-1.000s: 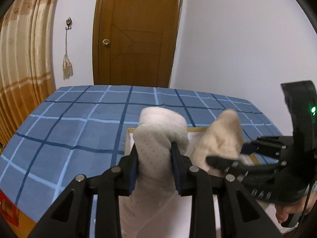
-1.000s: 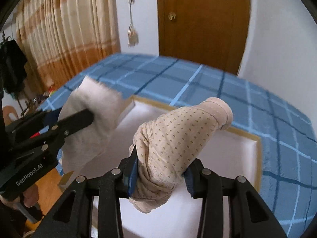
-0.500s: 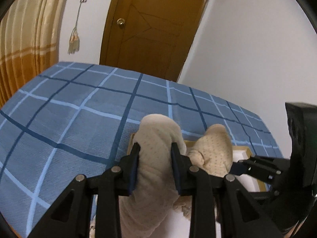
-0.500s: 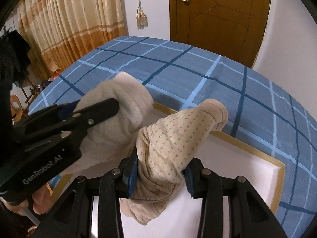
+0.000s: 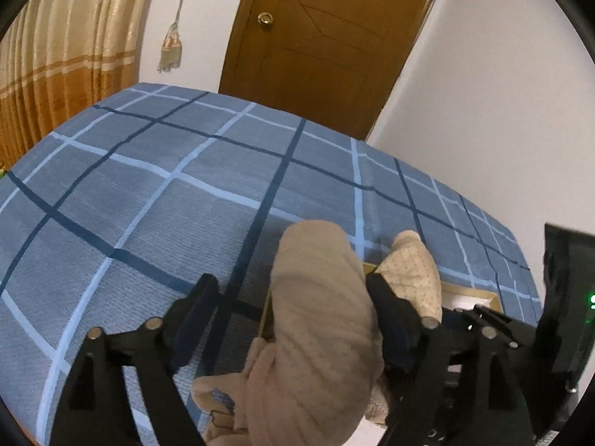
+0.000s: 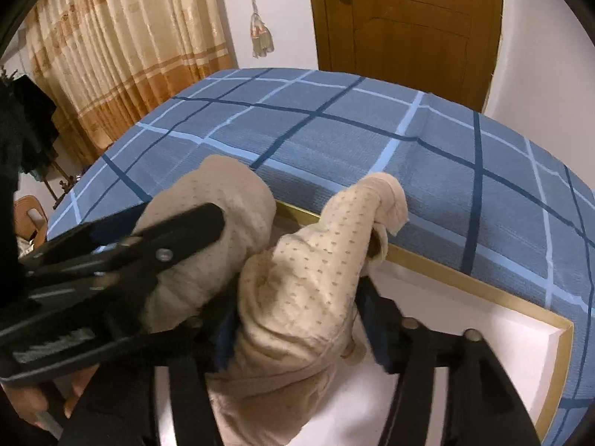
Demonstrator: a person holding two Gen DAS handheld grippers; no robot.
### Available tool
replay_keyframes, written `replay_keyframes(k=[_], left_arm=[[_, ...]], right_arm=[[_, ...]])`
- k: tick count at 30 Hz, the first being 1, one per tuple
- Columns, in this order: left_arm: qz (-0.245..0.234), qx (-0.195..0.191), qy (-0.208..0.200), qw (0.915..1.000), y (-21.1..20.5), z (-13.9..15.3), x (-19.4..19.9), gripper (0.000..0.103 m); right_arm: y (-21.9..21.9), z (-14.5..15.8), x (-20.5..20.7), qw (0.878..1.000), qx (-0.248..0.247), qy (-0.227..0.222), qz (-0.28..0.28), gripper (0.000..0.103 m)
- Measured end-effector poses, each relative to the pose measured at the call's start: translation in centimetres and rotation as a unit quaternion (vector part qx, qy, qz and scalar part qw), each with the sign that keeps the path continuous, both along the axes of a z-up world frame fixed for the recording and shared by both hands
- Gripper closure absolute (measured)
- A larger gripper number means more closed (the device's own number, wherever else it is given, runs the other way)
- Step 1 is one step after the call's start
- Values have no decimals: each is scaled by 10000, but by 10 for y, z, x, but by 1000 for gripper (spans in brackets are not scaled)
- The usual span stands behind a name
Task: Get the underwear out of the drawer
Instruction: 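Lower both garments into the white tray and open both grippers, then withdraw both grippers from the tray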
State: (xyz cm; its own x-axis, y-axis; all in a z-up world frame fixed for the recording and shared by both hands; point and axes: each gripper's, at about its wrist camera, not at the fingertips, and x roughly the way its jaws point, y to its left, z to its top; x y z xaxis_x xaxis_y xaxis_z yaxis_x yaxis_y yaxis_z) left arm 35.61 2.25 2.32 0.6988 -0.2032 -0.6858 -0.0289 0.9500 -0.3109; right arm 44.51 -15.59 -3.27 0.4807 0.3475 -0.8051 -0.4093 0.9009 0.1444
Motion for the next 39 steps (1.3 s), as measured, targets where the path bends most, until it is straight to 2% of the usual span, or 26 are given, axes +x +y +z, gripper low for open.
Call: replay_keyframes(k=[4, 8, 11, 15, 21, 26, 32, 39], left_arm=[[-56, -88, -188, 9998, 8, 21, -13, 3], [114, -110, -566, 9983, 19, 45, -34, 0], [108, 119, -643, 9978, 17, 52, -47, 0], [-106, 760, -723, 9944, 5, 55, -70, 0], [-690, 985, -749, 9899, -11, 56, -118, 0], [-1155, 1176, -871, 9825, -29, 56, -162, 0], [-1426, 1436, -943, 9748, -47, 47, -200, 0], [-1533, 1436, -777, 9746, -48, 27, -223, 0]], right_arm=[[-11, 9, -5, 9996, 260, 96, 9, 38], [-25, 21, -21, 9993, 383, -27, -5, 37], [-38, 34, -37, 9952, 960, -159, -42, 37], [-57, 54, -64, 9837, 1702, -510, -264, 37], [-73, 77, -133, 9723, 2197, -787, -155, 37], [-83, 84, -192, 9654, 2409, -997, -81, 37], [-95, 77, -244, 9594, 2551, -1189, -202, 37], [-108, 52, -274, 9603, 2514, -1116, -463, 37]])
